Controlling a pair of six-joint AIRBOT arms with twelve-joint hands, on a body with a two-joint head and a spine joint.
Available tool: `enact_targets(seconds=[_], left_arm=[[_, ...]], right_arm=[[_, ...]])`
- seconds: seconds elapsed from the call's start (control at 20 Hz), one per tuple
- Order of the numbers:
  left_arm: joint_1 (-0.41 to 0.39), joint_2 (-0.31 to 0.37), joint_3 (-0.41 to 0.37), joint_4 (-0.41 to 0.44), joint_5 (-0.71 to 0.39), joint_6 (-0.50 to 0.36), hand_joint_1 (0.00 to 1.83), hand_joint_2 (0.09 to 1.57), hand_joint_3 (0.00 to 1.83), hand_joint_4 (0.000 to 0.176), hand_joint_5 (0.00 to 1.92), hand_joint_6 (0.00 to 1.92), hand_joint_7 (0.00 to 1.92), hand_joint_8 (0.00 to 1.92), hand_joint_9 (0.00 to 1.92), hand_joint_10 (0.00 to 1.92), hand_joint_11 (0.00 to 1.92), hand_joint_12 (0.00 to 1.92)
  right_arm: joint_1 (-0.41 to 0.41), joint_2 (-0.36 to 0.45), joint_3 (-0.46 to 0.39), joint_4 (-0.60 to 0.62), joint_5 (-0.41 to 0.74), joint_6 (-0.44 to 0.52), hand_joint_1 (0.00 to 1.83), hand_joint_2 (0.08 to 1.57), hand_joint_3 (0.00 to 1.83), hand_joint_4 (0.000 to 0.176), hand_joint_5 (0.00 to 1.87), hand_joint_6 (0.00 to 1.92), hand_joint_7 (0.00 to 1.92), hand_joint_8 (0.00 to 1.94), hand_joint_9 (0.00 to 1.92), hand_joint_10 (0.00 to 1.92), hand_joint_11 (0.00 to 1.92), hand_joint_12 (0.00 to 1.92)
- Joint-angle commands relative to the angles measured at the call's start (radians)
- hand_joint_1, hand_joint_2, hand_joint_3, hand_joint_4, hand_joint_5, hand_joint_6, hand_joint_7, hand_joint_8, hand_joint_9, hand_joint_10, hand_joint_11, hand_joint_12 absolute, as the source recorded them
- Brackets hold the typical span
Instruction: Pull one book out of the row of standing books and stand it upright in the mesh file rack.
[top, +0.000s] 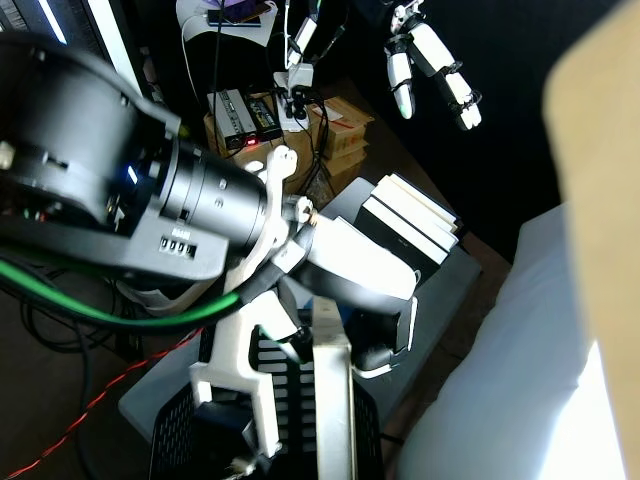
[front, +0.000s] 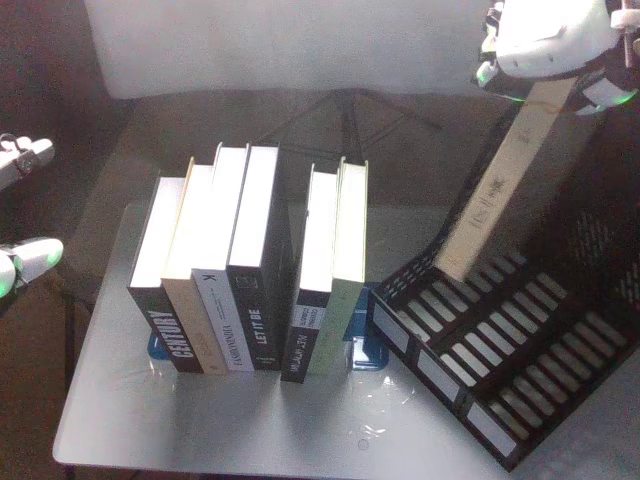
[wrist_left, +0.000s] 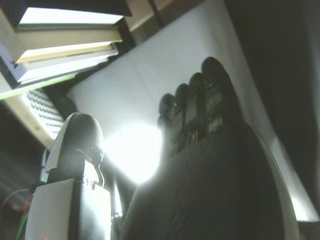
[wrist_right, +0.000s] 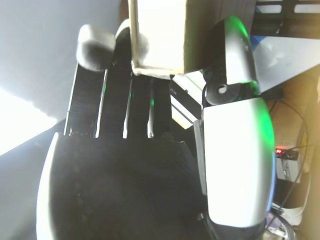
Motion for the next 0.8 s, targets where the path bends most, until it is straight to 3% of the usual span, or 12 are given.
enact_targets(seconds=[0.0,0.05,0.1,0.15,0.2,0.3,0.35,0.4,0.45,0.5,0.55,0.75], left_arm=[[0.0,0.0,0.005,-0.015,-0.123,-0.005,0.69,1.31,0.0,0.0,0.13,0.0,0.04,0.0,0.0,0.0,0.0,0.2],[0.0,-0.002,0.006,-0.015,-0.123,-0.005,0.7,1.31,0.0,0.0,0.13,0.0,0.04,0.0,0.0,0.0,0.0,0.19],[0.0,-0.002,0.006,-0.015,-0.123,-0.005,0.7,1.31,0.0,0.0,0.13,0.0,0.04,0.0,0.0,0.0,0.0,0.19],[0.0,-0.003,0.006,-0.015,-0.123,-0.005,0.69,1.32,0.0,0.0,0.13,0.0,0.04,0.0,0.0,0.0,0.0,0.15],[0.0,-0.003,0.007,-0.015,-0.122,-0.005,0.73,1.3,0.0,0.0,0.15,0.0,0.06,0.0,0.01,0.0,0.0,0.22],[0.0,-0.005,0.008,-0.015,-0.122,-0.007,0.73,1.3,0.0,0.0,0.14,0.0,0.06,0.0,0.01,0.0,0.0,0.24],[0.0,-0.006,0.008,-0.015,-0.122,-0.007,0.71,1.31,0.0,0.0,0.13,0.0,0.05,0.0,0.0,0.0,0.0,0.21],[0.0,-0.007,0.009,-0.015,-0.122,-0.007,0.71,1.31,0.0,0.0,0.13,0.0,0.05,0.0,0.0,0.0,0.0,0.2],[0.0,-0.008,0.009,-0.015,-0.122,-0.008,0.66,1.32,0.0,0.0,0.12,0.0,0.03,0.0,0.0,0.0,0.0,0.13],[0.001,-0.008,0.009,-0.015,-0.122,-0.008,0.66,1.32,0.0,0.0,0.12,0.0,0.03,0.0,0.0,0.0,0.0,0.13],[0.001,-0.01,0.011,-0.015,-0.122,-0.008,0.68,1.31,0.0,0.0,0.14,0.0,0.05,0.0,0.0,0.0,0.0,0.23],[0.001,-0.014,0.015,-0.015,-0.124,-0.011,0.66,1.32,0.0,0.0,0.13,0.0,0.05,0.0,0.0,0.0,0.0,0.24]], right_arm=[[0.009,0.018,0.004,-0.019,-0.088,0.0,1.15,1.26,0.0,0.0,0.71,1.31,0.75,1.49,0.68,1.49,0.61,1.9],[0.0,0.02,0.006,-0.019,-0.088,0.006,1.22,1.19,0.0,0.0,0.78,1.15,0.92,1.32,0.91,1.44,0.86,1.86],[-0.005,0.021,0.007,-0.02,-0.088,0.01,1.22,1.19,0.0,0.0,0.78,1.15,0.92,1.32,0.91,1.44,0.86,1.86],[-0.009,0.022,0.008,-0.021,-0.088,0.012,1.22,1.21,0.0,0.0,0.75,1.15,0.87,1.43,0.88,1.59,0.89,1.91],[-0.013,0.021,0.013,-0.021,-0.088,0.018,1.34,1.24,0.0,0.0,0.68,1.2,0.78,1.37,0.73,1.62,0.63,1.89],[-0.021,0.02,0.017,-0.023,-0.088,0.027,1.34,1.22,0.0,0.0,0.73,1.16,0.78,1.34,0.75,1.56,0.61,1.83],[-0.023,0.02,0.018,-0.026,-0.088,0.028,1.24,1.19,0.0,0.0,0.82,1.08,0.89,1.31,0.86,1.37,0.76,1.78],[-0.028,0.019,0.021,-0.029,-0.088,0.032,1.34,1.15,0.0,0.0,0.9,0.9,0.89,1.2,0.91,1.39,0.77,1.75],[-0.033,0.016,0.029,-0.039,-0.089,0.041,1.35,1.19,0.0,0.0,0.81,1.09,0.78,1.28,0.82,1.47,0.66,1.74],[-0.035,0.011,0.038,-0.044,-0.089,0.049,1.35,1.19,0.0,0.0,0.81,1.09,0.78,1.28,0.82,1.47,0.66,1.74],[-0.037,0.006,0.049,-0.05,-0.089,0.056,1.36,1.16,0.0,0.0,0.9,0.89,0.86,1.2,0.86,1.47,0.72,1.83],[-0.037,-0.009,0.078,-0.062,-0.09,0.065,1.36,1.17,0.0,0.0,0.84,0.98,0.88,1.21,0.79,1.5,0.65,1.79]])
